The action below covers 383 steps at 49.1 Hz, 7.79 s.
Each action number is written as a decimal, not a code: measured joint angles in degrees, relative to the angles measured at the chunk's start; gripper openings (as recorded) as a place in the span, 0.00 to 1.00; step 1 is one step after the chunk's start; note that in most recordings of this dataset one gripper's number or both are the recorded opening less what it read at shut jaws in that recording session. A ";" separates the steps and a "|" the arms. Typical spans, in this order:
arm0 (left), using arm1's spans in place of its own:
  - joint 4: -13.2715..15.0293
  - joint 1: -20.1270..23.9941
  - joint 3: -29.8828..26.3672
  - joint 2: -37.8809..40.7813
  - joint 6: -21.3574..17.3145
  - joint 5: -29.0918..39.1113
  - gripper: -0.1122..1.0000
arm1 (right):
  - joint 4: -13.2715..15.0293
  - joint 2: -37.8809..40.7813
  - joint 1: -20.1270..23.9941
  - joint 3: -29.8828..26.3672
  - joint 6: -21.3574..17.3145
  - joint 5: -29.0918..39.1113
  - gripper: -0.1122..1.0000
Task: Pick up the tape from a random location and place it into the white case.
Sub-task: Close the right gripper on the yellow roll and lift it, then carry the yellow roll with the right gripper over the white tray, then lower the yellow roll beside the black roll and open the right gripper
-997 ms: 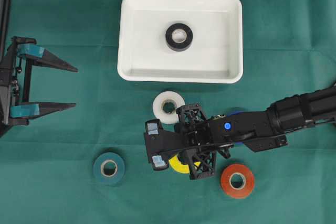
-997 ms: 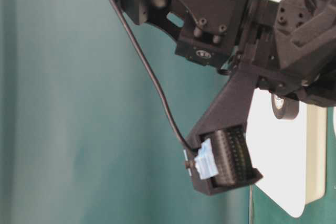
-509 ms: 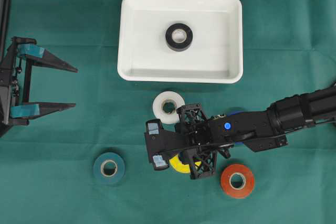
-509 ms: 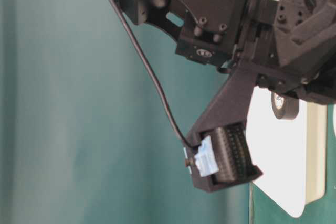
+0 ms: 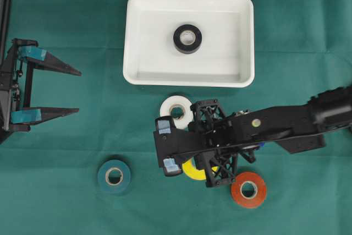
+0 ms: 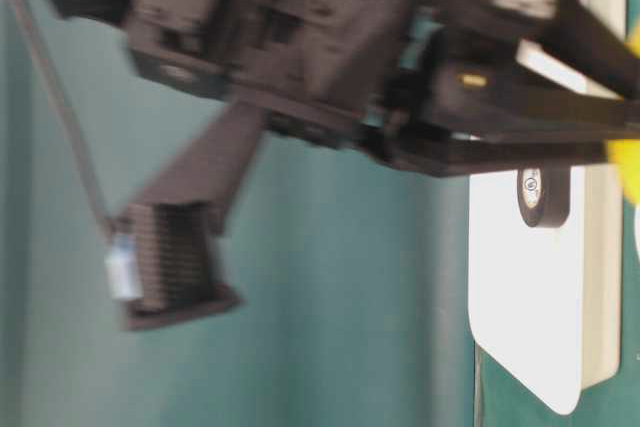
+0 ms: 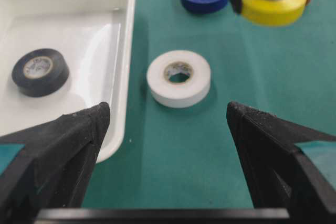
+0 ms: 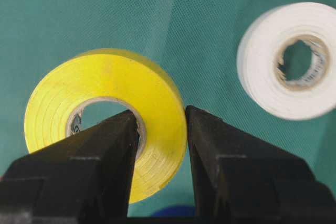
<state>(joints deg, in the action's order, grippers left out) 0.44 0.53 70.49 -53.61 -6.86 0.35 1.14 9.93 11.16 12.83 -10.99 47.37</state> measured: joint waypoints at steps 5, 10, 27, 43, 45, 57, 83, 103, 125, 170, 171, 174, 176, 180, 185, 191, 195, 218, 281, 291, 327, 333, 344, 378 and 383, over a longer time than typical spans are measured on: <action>-0.09 0.00 0.09 0.00 0.00 0.00 0.97 | 0.09 -1.76 -0.09 -0.97 0.00 2.72 0.37; -0.09 0.09 0.00 0.00 0.00 0.00 0.97 | 0.09 -3.43 0.00 -2.20 0.00 5.62 0.37; 0.00 0.00 0.00 0.00 0.00 0.00 0.97 | 1.41 -7.47 0.00 -6.06 0.00 13.97 0.37; 0.00 0.00 0.00 0.00 0.00 0.00 0.97 | 1.49 -8.79 0.00 -7.56 0.00 16.70 0.37; 0.00 0.09 0.09 -0.09 0.00 0.00 0.97 | 1.58 -8.70 0.00 -7.56 0.00 16.79 0.37; 0.00 0.00 0.09 -0.09 0.00 0.00 0.97 | 1.58 -8.70 0.00 -7.56 0.00 16.79 0.37; 0.00 0.09 0.09 -0.09 0.00 0.26 0.97 | 1.58 -8.70 -0.09 -7.56 0.00 16.79 0.37; 0.00 0.00 0.00 -0.09 0.00 0.35 0.97 | 1.58 -8.79 -0.09 -7.56 0.00 16.79 0.37; 0.00 0.00 0.00 -0.09 0.00 0.35 0.97 | 5.98 -8.79 -2.64 -7.47 0.09 15.56 0.37; 0.00 0.00 0.09 -0.09 0.00 0.35 0.97 | 9.76 -8.79 -28.13 -6.59 0.97 8.17 0.37; 0.00 0.00 0.09 -0.09 0.00 0.35 0.97 | 9.76 -8.70 -28.56 -6.59 0.97 8.00 0.37; 0.00 0.09 0.09 0.00 0.00 0.35 0.97 | 9.76 -8.70 -29.62 -6.50 0.97 7.38 0.37; 0.00 0.00 0.00 -0.09 0.00 0.35 0.97 | 9.76 -8.61 -30.15 -6.59 0.97 6.94 0.37; 0.00 0.00 0.00 -0.09 0.00 0.35 0.97 | 9.76 -8.09 -30.59 -6.50 0.97 6.50 0.37; 0.00 0.00 0.00 -0.09 0.00 0.35 0.97 | 9.76 -7.73 -30.59 -6.59 0.97 6.50 0.37; 0.00 0.00 0.00 -0.09 0.00 0.44 0.97 | 9.76 -7.73 -30.67 -6.50 1.05 7.21 0.37; 0.00 0.00 0.00 -0.09 0.00 0.70 0.97 | 9.93 -7.91 -31.03 -5.45 0.97 7.91 0.37; 0.00 0.00 0.09 -0.09 0.00 1.14 0.97 | 9.93 -12.83 -33.49 1.32 0.35 6.59 0.37; 0.00 0.00 0.00 -0.09 0.97 1.14 0.97 | 10.02 -12.83 -33.49 1.41 0.53 6.06 0.37; -0.09 0.00 0.09 -0.09 0.97 1.14 0.97 | 10.02 -12.92 -33.49 1.76 0.53 5.27 0.37; -0.09 0.00 0.00 -0.09 1.67 1.14 0.97 | 9.93 -1.67 -33.49 8.70 0.00 -8.09 0.37; 0.00 0.00 0.09 -0.09 1.67 1.14 0.97 | 9.93 0.53 -33.49 9.05 0.00 -8.88 0.37; -0.09 0.00 0.09 -0.09 1.67 1.14 0.97 | 9.93 2.72 -33.49 9.32 0.00 -10.28 0.37; 0.00 0.09 0.00 -0.09 1.67 1.14 0.97 | 9.93 3.16 -33.49 9.40 0.09 -10.63 0.37; 0.00 0.00 0.00 -0.09 1.67 1.14 0.97 | 9.93 3.25 -33.49 9.40 0.09 -10.63 0.37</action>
<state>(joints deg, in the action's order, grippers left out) 0.44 0.53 70.49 -53.70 -5.19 1.49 11.07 13.18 -22.32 22.24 -10.90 36.74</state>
